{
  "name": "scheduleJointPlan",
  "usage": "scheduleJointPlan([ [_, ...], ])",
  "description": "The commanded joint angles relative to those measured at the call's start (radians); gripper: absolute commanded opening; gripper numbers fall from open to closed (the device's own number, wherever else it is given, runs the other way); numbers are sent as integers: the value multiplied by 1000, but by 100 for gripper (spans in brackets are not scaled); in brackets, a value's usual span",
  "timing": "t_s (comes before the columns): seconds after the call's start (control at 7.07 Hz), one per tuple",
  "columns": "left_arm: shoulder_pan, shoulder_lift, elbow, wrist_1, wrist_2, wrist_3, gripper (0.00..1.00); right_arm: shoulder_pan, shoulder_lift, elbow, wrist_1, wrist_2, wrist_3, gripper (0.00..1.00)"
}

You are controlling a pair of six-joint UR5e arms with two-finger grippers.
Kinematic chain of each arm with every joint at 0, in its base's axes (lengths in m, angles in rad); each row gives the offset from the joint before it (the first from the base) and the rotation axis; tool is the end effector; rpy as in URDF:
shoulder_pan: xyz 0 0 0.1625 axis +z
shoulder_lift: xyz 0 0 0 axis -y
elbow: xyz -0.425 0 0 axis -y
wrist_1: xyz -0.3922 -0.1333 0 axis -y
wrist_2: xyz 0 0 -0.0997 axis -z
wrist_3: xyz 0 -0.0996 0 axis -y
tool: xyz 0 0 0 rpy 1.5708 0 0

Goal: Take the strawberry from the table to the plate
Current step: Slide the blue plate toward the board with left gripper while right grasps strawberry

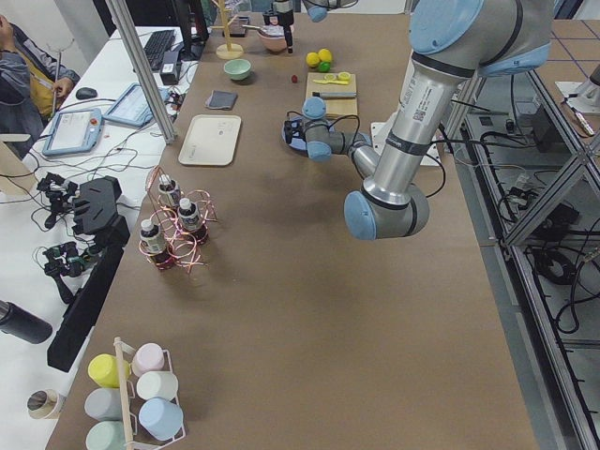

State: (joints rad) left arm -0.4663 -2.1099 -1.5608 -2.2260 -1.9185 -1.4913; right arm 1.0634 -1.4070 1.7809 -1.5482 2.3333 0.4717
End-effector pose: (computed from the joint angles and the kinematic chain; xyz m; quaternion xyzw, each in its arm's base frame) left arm 0.5637 -0.3949 0.2722 0.0100 0.5681 -0.0623 0.8206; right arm -0.2129 -0.5157 0.4665 -0.0102 -0.4079 -0.0895 0.9086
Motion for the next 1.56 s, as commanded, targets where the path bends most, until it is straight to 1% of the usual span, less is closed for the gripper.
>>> scheduleJointPlan([
  [0.0, 0, -5, -1, 0, 18, -1, 97, -97, 19, -85, 177, -61, 135, 100],
  [0.14, 2, -5, -2, 2, 30, -3, 97, -140, 26, -140, 245, -116, 149, 99],
  [0.28, 2, -15, -1, 3, 30, -32, 97, -167, 26, -150, 252, -141, 150, 98],
  [0.42, 2, -13, 1, 3, 32, -33, 97, -172, 23, -147, 252, -140, 151, 92],
  [0.57, 2, -12, 1, 3, 32, -33, 97, -181, 23, -149, 254, -141, 160, 73],
  [0.71, 2, -12, 1, 3, 32, -33, 97, -192, 25, -155, 252, -143, 160, 64],
  [0.85, 2, -12, 2, 3, 32, -33, 97, -198, 25, -161, 252, -143, 162, 59],
  [0.99, 0, -13, 1, 3, 32, -35, 97, -203, 25, -166, 254, -146, 162, 45],
  [1.13, -2, -13, -2, 5, 30, -35, 97, -203, 26, -164, 254, -146, 159, 0],
  [1.27, -17, -13, -8, 5, 27, -35, 97, -203, 28, -152, 252, -135, 160, 0],
  [1.41, -53, -2, -30, 17, 10, -29, 97, -200, 51, -117, 238, -132, 183, 0],
])
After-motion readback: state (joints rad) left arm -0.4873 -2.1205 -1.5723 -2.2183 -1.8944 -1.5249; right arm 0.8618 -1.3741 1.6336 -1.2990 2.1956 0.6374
